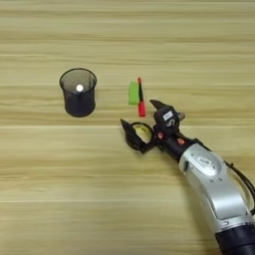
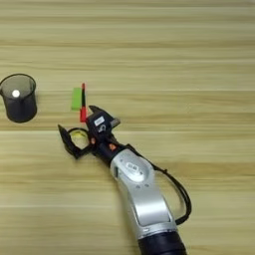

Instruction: Move the objects on the table

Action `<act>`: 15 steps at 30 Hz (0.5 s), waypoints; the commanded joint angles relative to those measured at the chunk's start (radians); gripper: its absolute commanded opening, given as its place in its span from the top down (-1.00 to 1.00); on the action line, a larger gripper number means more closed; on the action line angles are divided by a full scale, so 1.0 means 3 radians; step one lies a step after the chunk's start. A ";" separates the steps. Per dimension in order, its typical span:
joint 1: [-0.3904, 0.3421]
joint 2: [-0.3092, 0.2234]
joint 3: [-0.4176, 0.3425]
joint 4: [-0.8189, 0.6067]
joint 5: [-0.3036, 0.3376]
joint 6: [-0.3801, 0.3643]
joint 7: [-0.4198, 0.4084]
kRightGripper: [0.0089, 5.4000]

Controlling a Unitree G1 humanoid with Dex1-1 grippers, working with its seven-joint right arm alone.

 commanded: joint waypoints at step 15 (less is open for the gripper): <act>-0.0055 -0.0054 0.0043 0.0035 -0.0018 -0.0054 -0.0001 -0.99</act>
